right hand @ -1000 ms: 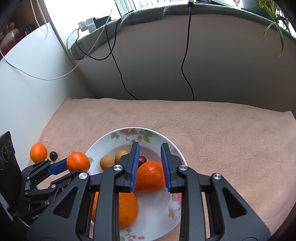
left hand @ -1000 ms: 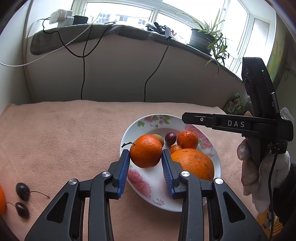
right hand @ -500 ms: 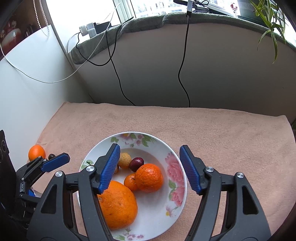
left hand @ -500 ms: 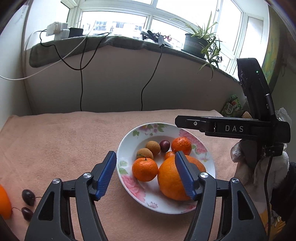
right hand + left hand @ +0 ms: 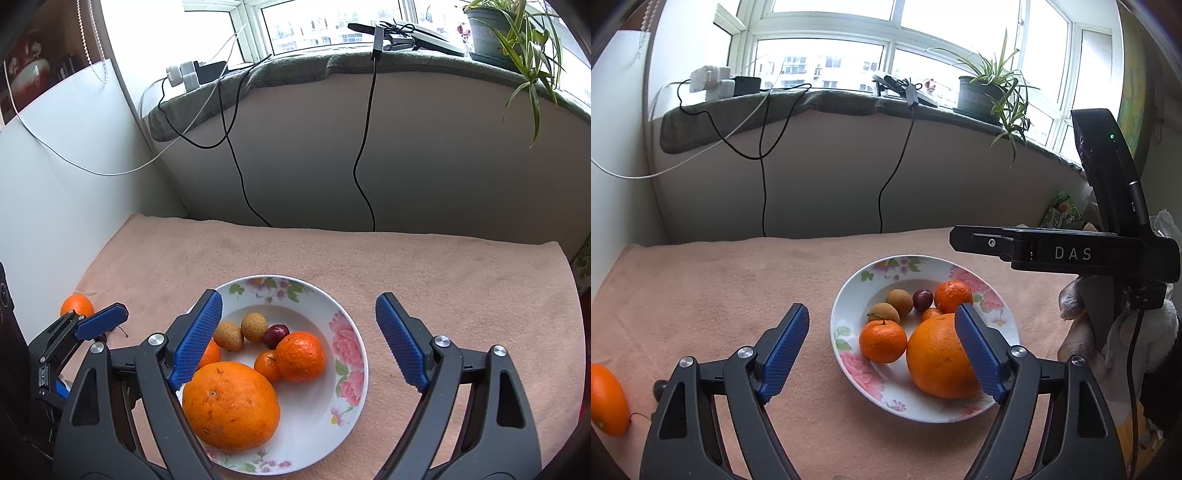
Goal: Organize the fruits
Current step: 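Move both grippers back toward the large orange and cherries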
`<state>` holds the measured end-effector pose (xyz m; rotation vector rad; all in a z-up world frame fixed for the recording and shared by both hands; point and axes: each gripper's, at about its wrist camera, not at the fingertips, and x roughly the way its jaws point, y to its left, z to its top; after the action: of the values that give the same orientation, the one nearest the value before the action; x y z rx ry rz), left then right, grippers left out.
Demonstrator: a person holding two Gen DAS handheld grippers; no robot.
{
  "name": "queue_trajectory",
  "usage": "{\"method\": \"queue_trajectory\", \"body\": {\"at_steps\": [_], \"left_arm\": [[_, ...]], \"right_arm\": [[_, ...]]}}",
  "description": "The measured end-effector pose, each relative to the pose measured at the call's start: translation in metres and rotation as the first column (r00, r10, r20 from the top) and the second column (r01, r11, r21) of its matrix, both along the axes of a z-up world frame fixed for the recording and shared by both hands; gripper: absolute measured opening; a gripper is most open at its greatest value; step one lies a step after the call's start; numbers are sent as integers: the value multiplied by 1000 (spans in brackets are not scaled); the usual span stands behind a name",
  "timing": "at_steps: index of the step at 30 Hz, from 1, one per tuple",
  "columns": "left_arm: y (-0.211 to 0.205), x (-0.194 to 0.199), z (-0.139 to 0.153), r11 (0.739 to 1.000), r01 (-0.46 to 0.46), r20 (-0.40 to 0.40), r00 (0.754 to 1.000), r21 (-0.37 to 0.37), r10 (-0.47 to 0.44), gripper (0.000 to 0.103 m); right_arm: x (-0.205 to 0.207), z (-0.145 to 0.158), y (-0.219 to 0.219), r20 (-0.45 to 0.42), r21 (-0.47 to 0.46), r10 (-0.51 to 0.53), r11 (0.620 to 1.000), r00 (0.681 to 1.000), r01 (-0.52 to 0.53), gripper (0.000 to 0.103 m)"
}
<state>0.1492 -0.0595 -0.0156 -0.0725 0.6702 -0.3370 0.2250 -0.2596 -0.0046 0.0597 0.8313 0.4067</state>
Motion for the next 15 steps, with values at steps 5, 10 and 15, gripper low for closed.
{"method": "queue_trajectory", "body": {"at_steps": [5,10,15], "left_arm": [[2,-6,3,1000,-6,9,1000,1,6,81],[5,-15,8,1000,-14,24,1000,3,14,81],[10,-24,12,1000,-26,34,999,0,26,81]], "right_arm": [[-9,5,1,29,-3,-5,1000,1000,5,88],[-20,13,-2,70,44,-21,999,997,18,88],[-28,21,-4,91,73,-39,997,995,32,88]]}}
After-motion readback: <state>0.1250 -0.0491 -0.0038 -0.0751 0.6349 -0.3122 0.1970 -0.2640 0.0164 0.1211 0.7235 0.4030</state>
